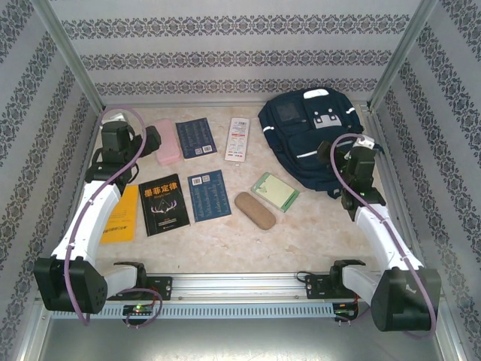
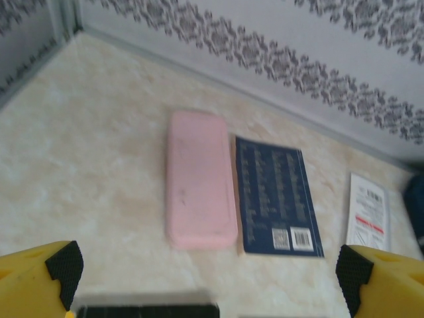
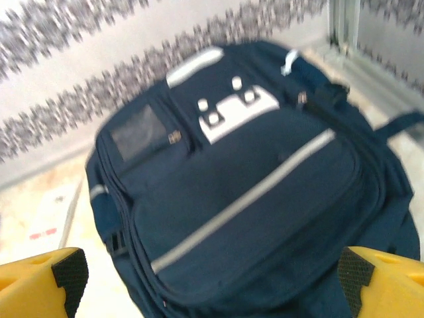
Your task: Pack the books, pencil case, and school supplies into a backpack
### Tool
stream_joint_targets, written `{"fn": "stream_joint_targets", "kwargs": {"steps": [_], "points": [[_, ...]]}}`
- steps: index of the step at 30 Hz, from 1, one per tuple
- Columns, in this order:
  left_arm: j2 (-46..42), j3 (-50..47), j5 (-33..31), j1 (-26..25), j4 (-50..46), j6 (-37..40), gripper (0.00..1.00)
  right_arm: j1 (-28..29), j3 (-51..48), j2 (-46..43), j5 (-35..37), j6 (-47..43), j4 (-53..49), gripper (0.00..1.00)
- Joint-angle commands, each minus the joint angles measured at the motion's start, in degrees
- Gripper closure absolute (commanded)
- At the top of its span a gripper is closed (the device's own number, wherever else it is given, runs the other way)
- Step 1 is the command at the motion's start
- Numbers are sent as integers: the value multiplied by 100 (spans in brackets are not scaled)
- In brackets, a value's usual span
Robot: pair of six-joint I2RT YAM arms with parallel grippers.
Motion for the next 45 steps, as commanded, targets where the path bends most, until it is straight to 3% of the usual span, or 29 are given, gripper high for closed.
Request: {"fn": "stream_joint_targets", "kwargs": {"steps": [1, 5, 9, 18, 22, 27, 35, 40, 45], "points": [[-31, 185, 566, 12, -608, -357, 0, 82, 462, 515, -90, 121, -1141, 2], [23, 184, 636, -47, -669, -350, 0, 50, 1272, 1488, 190, 19, -1499, 2], [89, 389, 574, -104, -1118, -351, 0, 21, 2140, 2404, -222, 103, -2238, 2], [-103, 739, 911, -160, -1606, -327, 0, 134, 1917, 3233, -914, 647, -2456, 2], [-209, 675, 672, -166, -1699, -300, 0, 612, 1734, 3450, -1028, 997, -2388, 2], [-255, 587, 720, -165, -1680, -302, 0, 1599, 1802, 3753, -1147, 1470, -2360, 2], [-283, 512, 748, -175, -1704, -252, 0, 3093, 2698, 4405, -1156, 2037, -2385, 2], [-271, 449, 919, -208, -1695, -243, 0, 3455, 3234, 4611, -1143, 2073, -2469, 2], [-184, 423, 992, -472, -1571, -267, 0, 3463, 3296, 4142, -891, 1758, -2650, 2]]}}
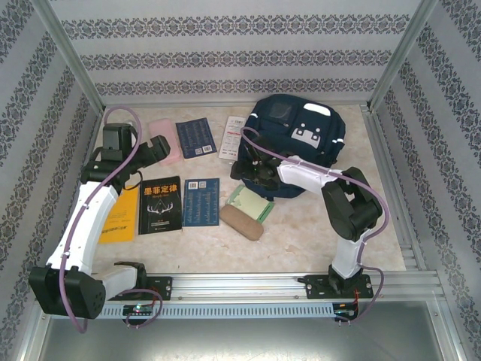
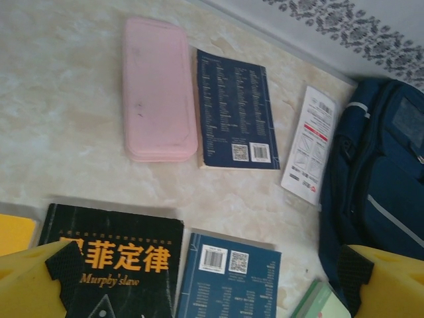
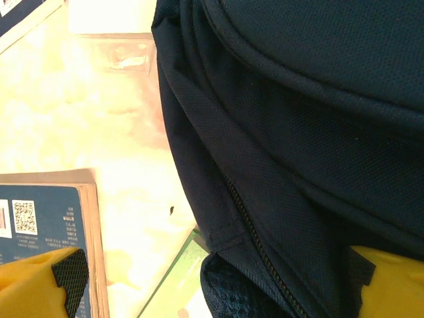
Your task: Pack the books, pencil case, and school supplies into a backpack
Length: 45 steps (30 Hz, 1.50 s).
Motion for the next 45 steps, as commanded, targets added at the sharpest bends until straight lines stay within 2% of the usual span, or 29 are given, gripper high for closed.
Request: {"fn": "stream_joint_targets", "kwargs": {"steps": [1, 5, 9, 14, 17, 20, 25, 28, 33, 35, 38, 40, 41, 45], "points": [[25, -87, 136, -248, 23, -9, 1, 26, 21, -409, -15, -183, -446, 2], [382, -45, 187, -695, 253, -212, 4, -181, -271, -1123, 549, -652, -613, 2], [1008, 110, 165, -1405, 548, -548, 9, -683, -740, -1769, 907, -1056, -611, 2], [1982, 515, 213, -2197, 819, -1028, 18, -1597, -1077, -2144, 908, -1406, -728, 2], [2653, 898, 231, -2592, 866, -1279, 17, -2006, -1168, -2219, 850, -1579, -745, 2], [3330, 1332, 259, -2935, 866, -1453, 21, -2290, -1202, -2224, 706, -1655, -789, 9], [4325, 1993, 386, -3306, 861, -1675, 30, -2361, -1324, -2326, 585, -1718, -724, 13], [4838, 2368, 545, -3446, 874, -1823, 33, -2367, -1365, -2379, 592, -1708, -745, 16], [5496, 2941, 468, -3583, 583, -1902, 38, -2372, -1463, -2538, 585, -1660, -756, 14], [5641, 3042, 375, -3580, 567, -1914, 47, -2365, -1490, -2588, 561, -1648, -746, 13], [5746, 3199, 119, -3569, 361, -1836, 71, -2367, -1494, -2657, 496, -1676, -751, 7], [5689, 3237, -218, -3521, 87, -1738, 95, -2369, -1522, -2721, 454, -1755, -728, 7], [5621, 3191, -356, -3474, -2, -1700, 100, -2360, -1542, -2762, 452, -1775, -715, 7], [5093, 2599, -560, -3064, 25, -1592, 100, -2362, -1604, -2940, 488, -1841, -699, 7]]}}
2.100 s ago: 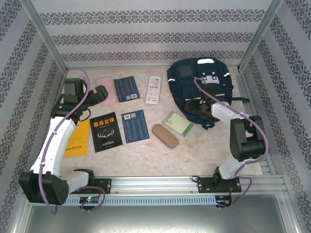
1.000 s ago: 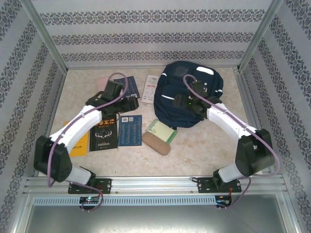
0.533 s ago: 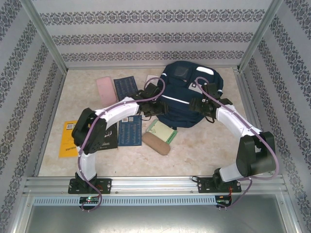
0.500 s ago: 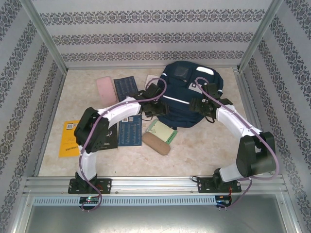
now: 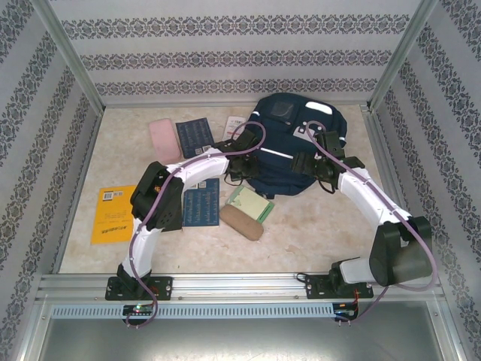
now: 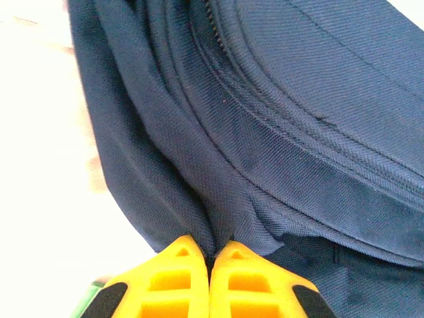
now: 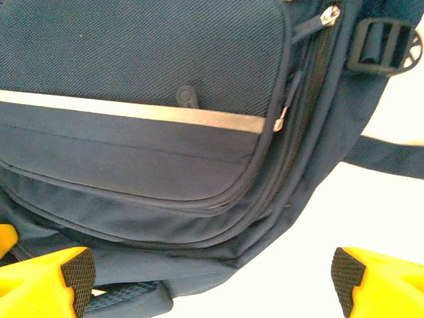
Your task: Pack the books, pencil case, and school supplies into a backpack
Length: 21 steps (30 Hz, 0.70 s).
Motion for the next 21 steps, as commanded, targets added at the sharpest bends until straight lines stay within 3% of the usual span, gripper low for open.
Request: {"fn": "stream_joint_targets", "kwargs": {"steps": [1, 8, 14, 17, 21], "points": [[-565, -482, -502, 478, -417, 200, 100, -12, -111, -238, -24, -152, 8, 7], [-1235, -1040, -310, 1327, -307, 534, 100, -2, -213, -264, -200, -109, 113, 17], [-1324, -944, -48, 1656, -390, 898, 96, 7, -224, 89, -703, -73, 232, 34], [-1296, -844, -25, 1667, -494, 990, 89, 20, -274, 261, -869, -143, 300, 42], [-1384, -866, 84, 1669, -535, 958, 62, 16, -292, 460, -909, -185, 355, 43]]}}
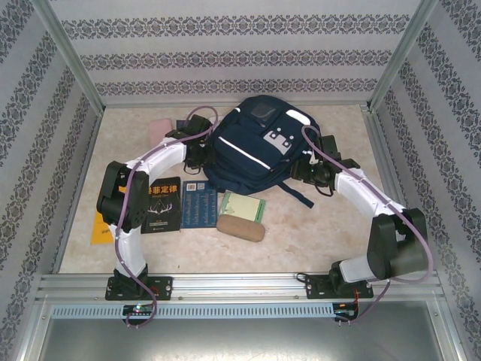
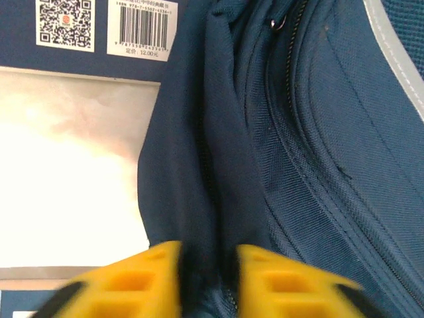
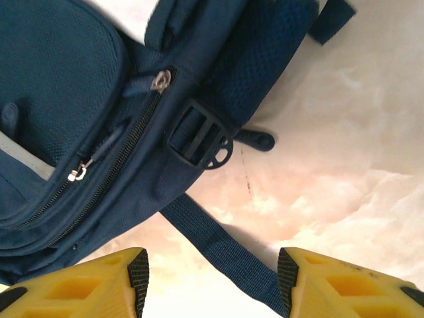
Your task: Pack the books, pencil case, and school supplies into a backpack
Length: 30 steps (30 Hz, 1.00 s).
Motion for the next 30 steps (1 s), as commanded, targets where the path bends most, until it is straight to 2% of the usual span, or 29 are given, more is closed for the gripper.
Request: {"fn": "stream_joint_targets", "kwargs": {"steps": [1, 6, 12, 14, 18, 25, 27, 28, 30], "points": [[-350, 85, 123, 8, -229, 42, 56, 0, -33, 150, -176, -48, 146, 43], [-706, -104, 14, -154, -399, -97, 51, -156, 158, 454, -319, 116, 258, 43], [-1025, -378, -48, -765, -303, -395, 45, -608, 734, 890, -239, 256, 276, 39], [-929, -396, -26, -992, -238, -525, 41, -770, 1006, 1111, -245, 291, 267, 39], [-484, -235, -29, -1275, -250, -738, 40, -1019, 1654, 1708, -254, 444, 129, 44], [49, -89, -275, -1440, -275, -876, 39, -1074, 2537, 2786, -423, 530, -203, 46], [190, 4, -317, -1441, -301, -852, 40, -1074, 2589, 2968, -398, 521, -242, 49], [271, 59, -377, -1442, -331, -833, 43, -1074, 2588, 3033, -376, 520, -238, 55], [409, 172, -513, -1432, -372, -766, 51, -1074, 2542, 3068, -383, 539, -193, 74]]}}
